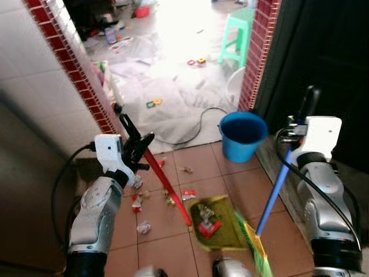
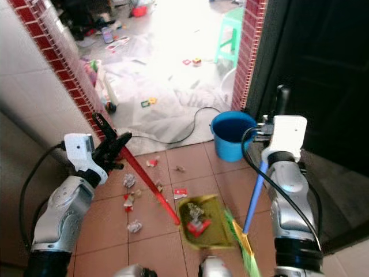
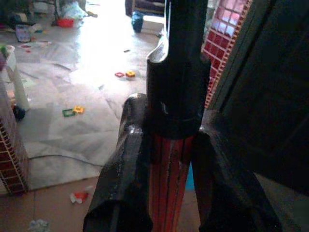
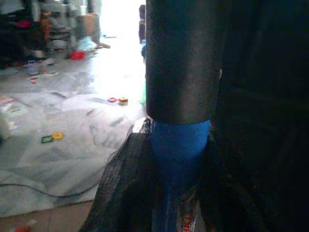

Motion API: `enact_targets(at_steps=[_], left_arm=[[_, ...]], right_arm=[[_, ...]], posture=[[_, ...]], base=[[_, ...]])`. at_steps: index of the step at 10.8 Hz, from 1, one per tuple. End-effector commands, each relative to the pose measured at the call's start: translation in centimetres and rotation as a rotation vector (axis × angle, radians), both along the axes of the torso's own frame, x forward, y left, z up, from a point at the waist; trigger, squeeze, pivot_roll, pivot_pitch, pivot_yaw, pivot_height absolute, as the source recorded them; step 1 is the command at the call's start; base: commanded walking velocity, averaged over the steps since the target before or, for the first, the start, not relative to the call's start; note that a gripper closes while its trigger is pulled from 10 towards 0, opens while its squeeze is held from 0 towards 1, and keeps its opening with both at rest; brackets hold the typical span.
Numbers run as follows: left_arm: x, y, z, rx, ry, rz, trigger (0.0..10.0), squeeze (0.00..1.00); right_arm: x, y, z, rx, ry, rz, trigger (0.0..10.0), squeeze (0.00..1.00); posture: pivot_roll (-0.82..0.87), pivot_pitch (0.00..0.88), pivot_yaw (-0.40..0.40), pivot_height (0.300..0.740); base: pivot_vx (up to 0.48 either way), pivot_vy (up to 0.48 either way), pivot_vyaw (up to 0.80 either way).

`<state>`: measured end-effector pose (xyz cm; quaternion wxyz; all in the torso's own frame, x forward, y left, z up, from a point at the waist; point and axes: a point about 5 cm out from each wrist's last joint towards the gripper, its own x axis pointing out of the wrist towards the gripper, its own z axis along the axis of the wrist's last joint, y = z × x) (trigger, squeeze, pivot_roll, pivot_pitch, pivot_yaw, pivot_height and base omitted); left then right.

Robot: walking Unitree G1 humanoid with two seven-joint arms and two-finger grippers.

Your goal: Sweep floor

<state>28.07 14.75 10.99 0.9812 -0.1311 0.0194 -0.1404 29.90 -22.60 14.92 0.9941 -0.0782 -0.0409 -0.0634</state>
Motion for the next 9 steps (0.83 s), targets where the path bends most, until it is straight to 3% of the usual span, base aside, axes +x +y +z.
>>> enact_targets(at_steps=[1, 2, 5, 7, 9], left_arm=[[-0.2, 1.0, 1.3, 0.000, -0.060, 0.052, 10.0, 0.00], [-0.3, 1.0, 1.3, -0.002, -0.061, 0.063, 10.0, 0.00], [-1.7, 1.8, 1.4, -0.017, -0.062, 0.146, 10.0, 0.00], [-1.9, 2.1, 1.8, -0.022, -0.073, 0.155, 10.0, 0.00], [-1.7, 1.8, 1.8, -0.024, -0.070, 0.122, 10.0, 0.00]], right_arm=[[0.9, 1.0, 1.8, -0.028, -0.078, 0.059, 10.0, 0.00], [1.1, 1.2, 1.8, -0.030, -0.077, 0.070, 10.0, 0.00], [3.0, 3.8, 2.0, -0.036, -0.080, 0.178, 10.0, 0.00], [3.1, 3.8, 1.5, -0.017, -0.067, 0.169, 10.0, 0.00], [3.0, 3.3, 1.5, -0.017, -0.079, 0.148, 10.0, 0.00]], posture=[[-0.11, 0.000, 0.049, 0.740], [-0.11, 0.000, 0.036, 0.740], [-0.04, 0.000, -0.037, 0.740], [-0.03, 0.000, -0.028, 0.740], [-0.06, 0.000, 0.005, 0.740]], base=[[0.000, 0.000, 0.00], [0.000, 0.000, 0.00], [0.000, 0.000, 0.00], [0.129, 0.000, -0.25], [0.349, 0.000, -0.80]])
